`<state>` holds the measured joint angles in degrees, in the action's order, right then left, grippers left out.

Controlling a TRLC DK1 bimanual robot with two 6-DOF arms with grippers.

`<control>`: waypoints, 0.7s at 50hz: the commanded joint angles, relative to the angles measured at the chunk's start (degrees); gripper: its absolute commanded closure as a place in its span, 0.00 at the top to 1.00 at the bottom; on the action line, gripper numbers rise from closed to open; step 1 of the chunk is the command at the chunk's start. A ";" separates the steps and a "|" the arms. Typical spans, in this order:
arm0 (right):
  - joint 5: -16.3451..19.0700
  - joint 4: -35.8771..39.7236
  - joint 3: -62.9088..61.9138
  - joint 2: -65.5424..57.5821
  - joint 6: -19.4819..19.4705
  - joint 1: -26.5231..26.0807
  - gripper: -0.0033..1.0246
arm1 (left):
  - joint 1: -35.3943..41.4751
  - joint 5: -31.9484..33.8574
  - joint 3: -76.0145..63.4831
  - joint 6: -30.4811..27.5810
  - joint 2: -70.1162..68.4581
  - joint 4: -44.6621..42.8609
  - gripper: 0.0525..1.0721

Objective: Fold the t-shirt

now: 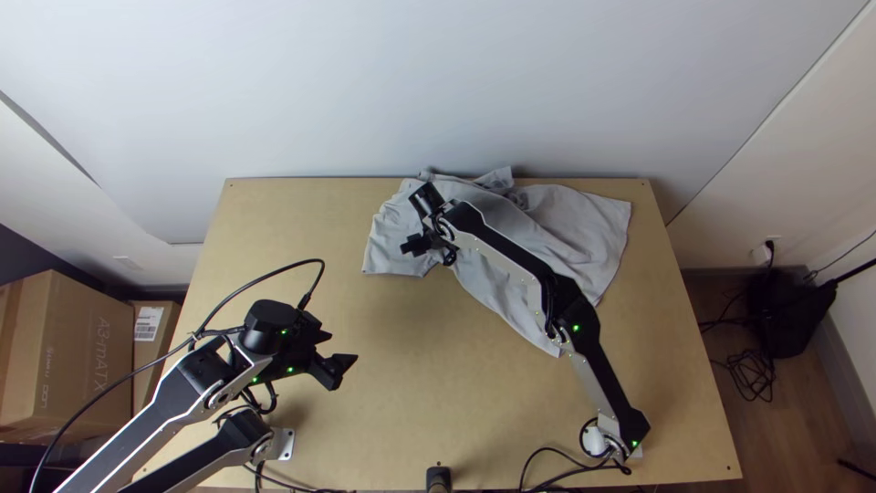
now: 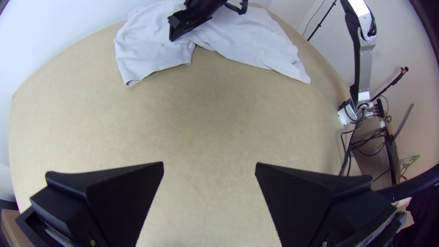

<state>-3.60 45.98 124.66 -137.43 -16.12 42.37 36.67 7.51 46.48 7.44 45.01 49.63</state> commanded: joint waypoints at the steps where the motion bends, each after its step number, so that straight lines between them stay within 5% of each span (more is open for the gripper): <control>1: -1.06 0.69 1.99 -2.23 -0.76 0.17 0.03 | 0.69 0.40 0.10 -1.03 0.34 -0.41 0.95; 18: -1.94 2.01 2.25 -0.91 -0.14 -1.94 0.03 | 3.41 0.40 1.07 -2.43 3.06 -3.22 0.95; 20: -2.03 2.63 2.34 -0.39 0.83 -1.76 0.24 | 3.50 0.40 1.07 -2.78 3.50 -3.57 0.95; 23: -1.94 5.00 1.55 0.67 1.71 -1.41 0.87 | 3.59 0.40 1.25 -3.05 3.94 -3.84 0.95; 24: -1.94 5.26 1.55 0.84 2.06 -1.32 0.99 | 3.59 0.40 1.25 -3.22 4.12 -3.92 0.95; 35: -5.28 5.35 0.32 2.43 6.54 0.96 0.96 | 3.85 0.40 1.07 -4.01 4.38 -4.45 0.95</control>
<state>-7.35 50.74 125.40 -137.99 -11.94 41.82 39.92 7.49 46.57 4.62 49.15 45.69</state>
